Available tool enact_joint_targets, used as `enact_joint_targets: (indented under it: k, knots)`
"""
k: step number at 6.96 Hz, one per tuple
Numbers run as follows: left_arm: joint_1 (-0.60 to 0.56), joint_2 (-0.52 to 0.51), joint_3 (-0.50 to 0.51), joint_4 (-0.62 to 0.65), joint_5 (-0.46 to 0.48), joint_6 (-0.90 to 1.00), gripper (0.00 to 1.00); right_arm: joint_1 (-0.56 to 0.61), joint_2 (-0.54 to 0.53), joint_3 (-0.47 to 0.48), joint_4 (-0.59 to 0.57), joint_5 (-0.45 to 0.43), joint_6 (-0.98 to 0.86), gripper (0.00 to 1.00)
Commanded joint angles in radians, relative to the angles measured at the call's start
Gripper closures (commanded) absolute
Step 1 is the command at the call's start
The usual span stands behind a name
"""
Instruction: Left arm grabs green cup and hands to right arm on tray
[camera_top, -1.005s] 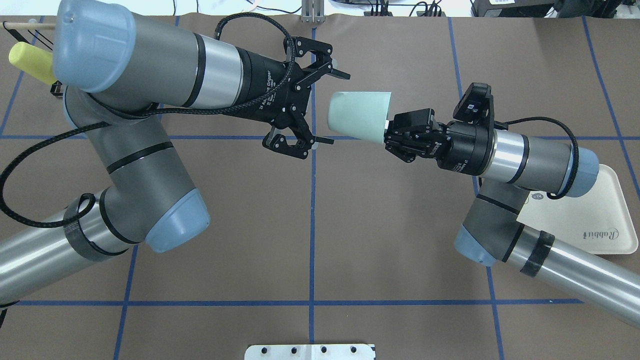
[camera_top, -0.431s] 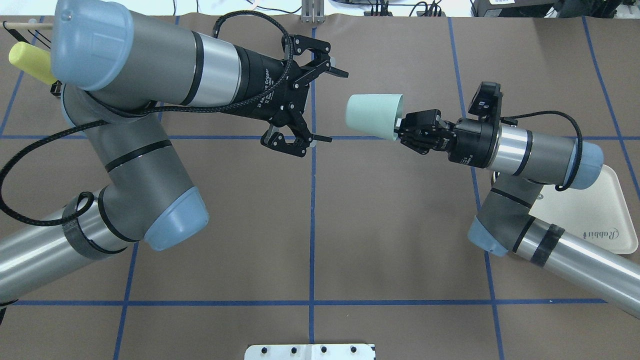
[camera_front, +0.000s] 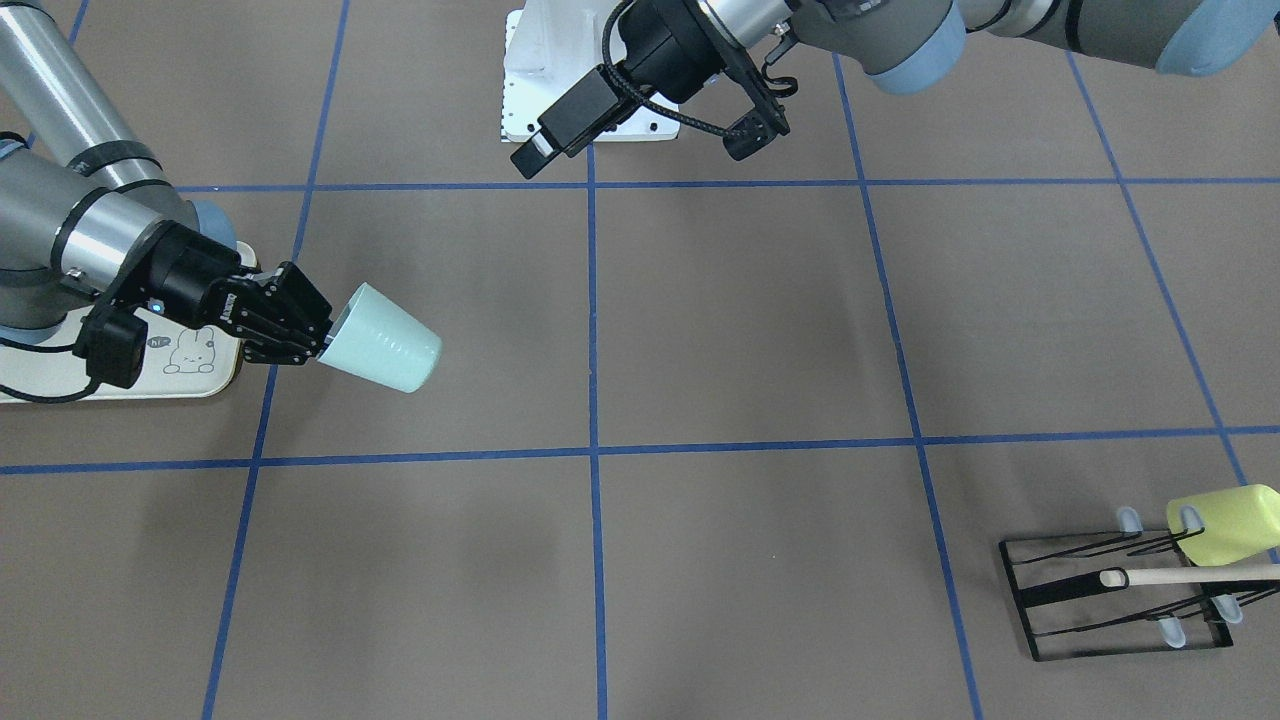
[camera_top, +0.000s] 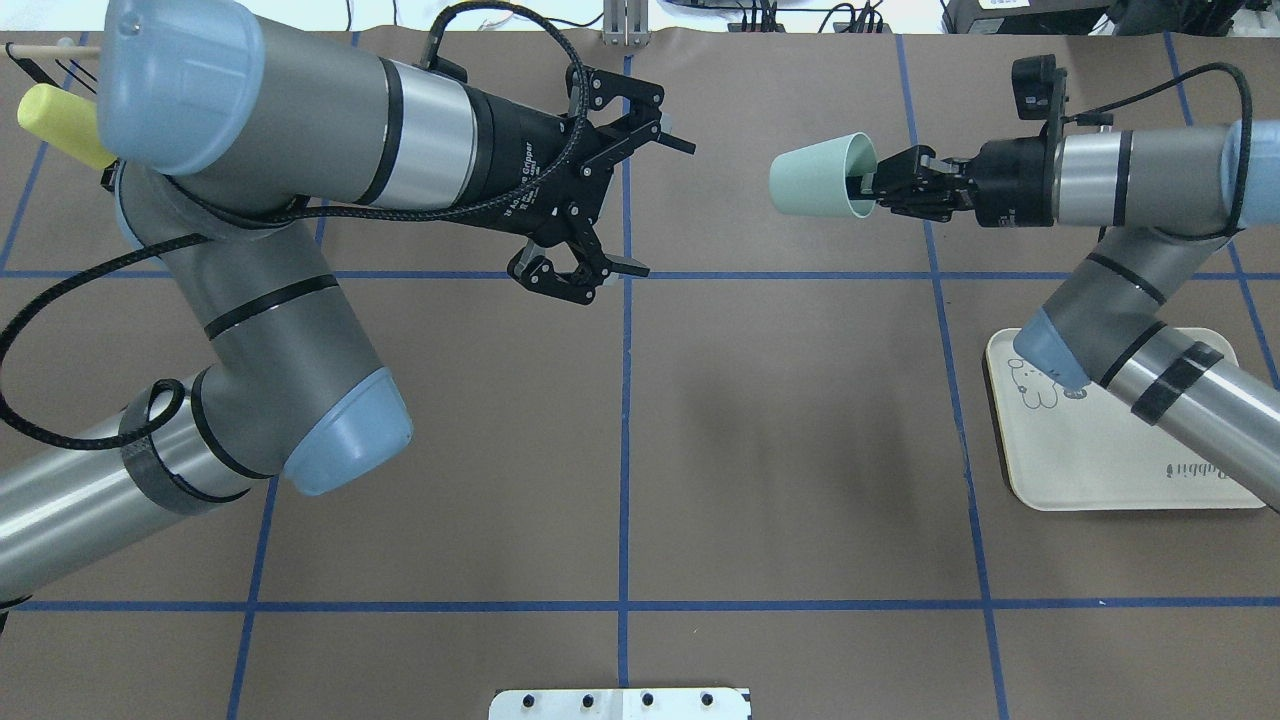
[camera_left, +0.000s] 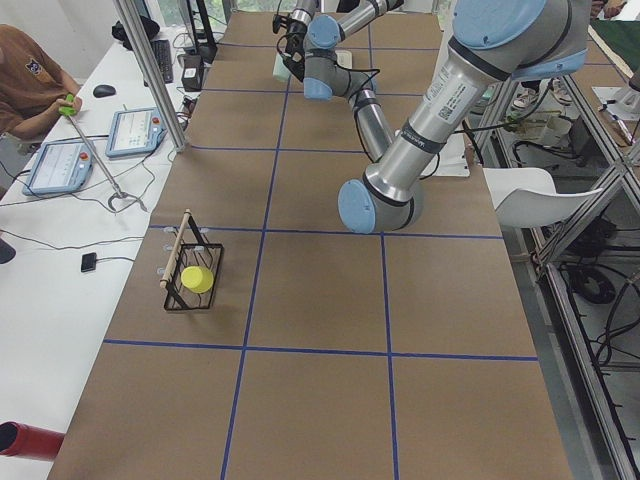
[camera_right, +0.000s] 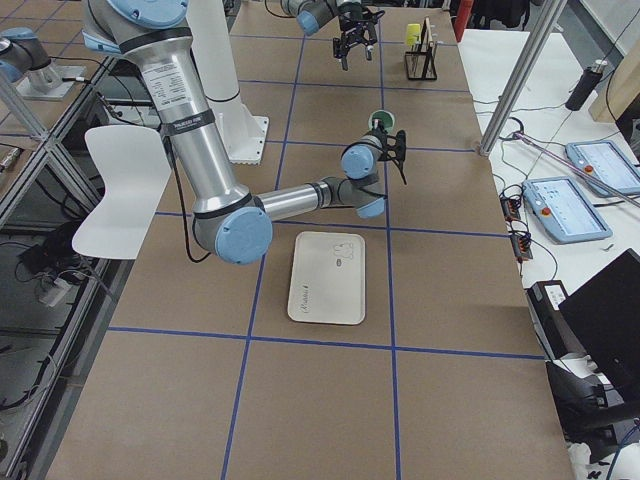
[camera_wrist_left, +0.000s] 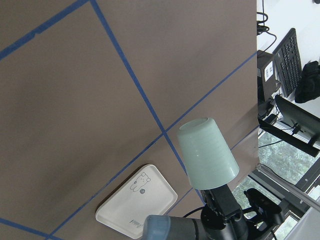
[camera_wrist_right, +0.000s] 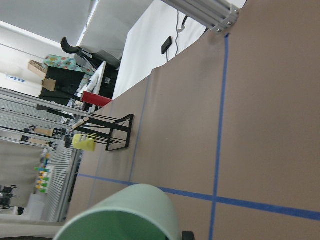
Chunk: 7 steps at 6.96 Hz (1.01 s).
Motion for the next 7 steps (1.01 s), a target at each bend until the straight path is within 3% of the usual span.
enact_joint_targets:
  k: [1, 4, 6, 7]
  knots:
    - [-0.073, 0.015, -0.009, 0.109, 0.001, 0.290, 0.00, 0.138, -0.007, 0.041, -0.251, 0.166, -0.211, 1.00]
    - [-0.211, 0.014, -0.087, 0.467, 0.019, 0.766, 0.00, 0.206, -0.040, 0.066, -0.407, 0.181, -0.402, 1.00]
    - [-0.262, 0.041, -0.176, 0.755, 0.210, 1.147, 0.00, 0.220, -0.089, 0.067, -0.480, 0.158, -0.535, 1.00]
    - [-0.261, 0.073, -0.211, 0.831, 0.338, 1.299, 0.00, 0.220, -0.131, 0.073, -0.497, 0.103, -0.601, 1.00]
